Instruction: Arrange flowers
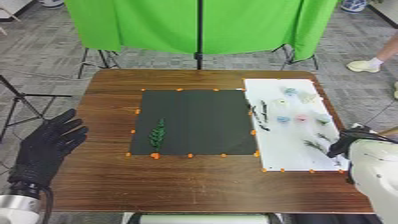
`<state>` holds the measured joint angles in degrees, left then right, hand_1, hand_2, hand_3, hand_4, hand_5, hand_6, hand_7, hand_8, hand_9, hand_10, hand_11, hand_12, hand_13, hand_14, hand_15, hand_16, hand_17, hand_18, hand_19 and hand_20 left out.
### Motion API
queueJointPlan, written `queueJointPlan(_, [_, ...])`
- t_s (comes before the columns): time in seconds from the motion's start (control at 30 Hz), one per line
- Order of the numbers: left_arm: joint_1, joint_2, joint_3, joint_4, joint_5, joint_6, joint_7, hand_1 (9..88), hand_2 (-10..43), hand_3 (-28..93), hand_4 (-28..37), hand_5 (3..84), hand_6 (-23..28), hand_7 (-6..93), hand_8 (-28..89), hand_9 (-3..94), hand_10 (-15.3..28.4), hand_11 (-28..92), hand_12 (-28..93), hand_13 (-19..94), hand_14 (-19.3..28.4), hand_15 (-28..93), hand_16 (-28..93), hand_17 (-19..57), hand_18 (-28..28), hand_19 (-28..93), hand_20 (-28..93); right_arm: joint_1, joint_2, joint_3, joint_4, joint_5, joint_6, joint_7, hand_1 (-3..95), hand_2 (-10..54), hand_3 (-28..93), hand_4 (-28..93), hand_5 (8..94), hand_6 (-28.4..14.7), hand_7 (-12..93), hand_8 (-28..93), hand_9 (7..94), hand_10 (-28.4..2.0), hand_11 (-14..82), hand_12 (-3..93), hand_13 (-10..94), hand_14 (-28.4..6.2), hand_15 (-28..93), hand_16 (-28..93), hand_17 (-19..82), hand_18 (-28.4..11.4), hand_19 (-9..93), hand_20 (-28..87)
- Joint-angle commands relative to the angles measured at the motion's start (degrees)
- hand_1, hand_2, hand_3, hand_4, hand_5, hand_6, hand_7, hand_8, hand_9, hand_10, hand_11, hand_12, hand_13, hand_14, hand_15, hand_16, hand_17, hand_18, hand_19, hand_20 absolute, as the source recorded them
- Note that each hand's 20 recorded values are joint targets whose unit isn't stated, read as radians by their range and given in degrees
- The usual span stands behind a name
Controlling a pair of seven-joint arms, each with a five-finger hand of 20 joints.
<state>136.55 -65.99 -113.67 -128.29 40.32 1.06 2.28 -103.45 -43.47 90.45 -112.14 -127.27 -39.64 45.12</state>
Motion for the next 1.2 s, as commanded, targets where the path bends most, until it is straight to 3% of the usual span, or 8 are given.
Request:
queueJointPlan(0.03, [-0.32, -0.04, 0.53, 0.78, -0.19, -0.38, -0.69, 24.8, -1.8, 69, -28.3, 34.1, 3.9, 24.3, -13, 28.1, 12.5, 32, 14, 22, 14.5, 50, -5, -8.3, 20.8, 49, 7, -3.42, -1.41, -0.68, 1.32, 1.88, 2.22, -3.60, 42.7, -6.9, 72, -28, 76.5, 0.4, 46, -5, 83.5, -8.7, 49.8, 32.0, 76, -7.5, 73, 28, 32, -18.4, 83, 25])
queueJointPlan(0.13, [-0.53, 0.08, 0.57, 0.94, -0.23, -0.64, -0.82, 24.7, -1.4, 69, -28.3, 34.2, 3.9, 24.2, -13, 28.2, 12.5, 32, 14, 22, 14.5, 50, -5, -8.3, 20.8, 49, 7, -4.16, -1.62, -0.22, 1.20, 1.58, 2.29, -4.44, 41.5, -4.7, 78, -28, 79.0, 0.1, 44, -3, 85.4, -8.5, 49.2, 32.0, 78, -7.2, 72, 29, 33, -18.5, 84, 25])
queueJointPlan(0.3, [-1.00, 0.31, 0.67, 1.26, -0.22, -0.92, -1.29, 24.2, -0.8, 69, -28.3, 34.2, 3.9, 24.2, -13, 28.2, 12.6, 32, 14, 22, 14.6, 50, -5, -8.3, 20.8, 49, 7, -5.03, -1.43, 0.10, 1.05, 0.80, 4.31, -4.95, 38.1, -4.3, 86, -28, 78.8, -1.6, 48, 2, 84.0, -9.8, 57.8, 35.6, 76, -9.5, 80, 32, 33, -19.1, 85, 27])
queueJointPlan(0.57, [-0.23, 0.17, 0.71, 0.90, -0.30, -0.53, -0.84, 23.8, -0.6, 69, -28.3, 34.3, 4.0, 24.1, -13, 28.2, 12.6, 32, 14, 22, 14.5, 50, -5, -8.3, 20.8, 49, 7, -5.62, -1.73, 1.39, -0.39, -1.51, 7.23, -6.57, 32.5, -0.7, 90, -21, 81.8, -1.7, 53, 7, 86.7, -10.0, 66.3, 37.5, 79, -10.4, 88, 34, 35, -19.9, 89, 29])
queueJointPlan(1.2, [0.10, -0.23, 0.58, 0.65, -0.27, -0.28, -0.59, 23.7, -0.2, 69, -28.3, 34.4, 4.1, 24.0, -13, 28.2, 12.6, 32, 14, 22, 14.6, 50, -5, -8.3, 20.8, 49, 7, -1.87, -1.83, 3.97, -8.15, -4.11, 11.86, -4.54, 31.6, -1.7, 92, -18, 84.9, -1.7, 51, 9, 89.3, -9.4, 66.8, 37.8, 82, -9.8, 88, 34, 38, -20.3, 91, 29])
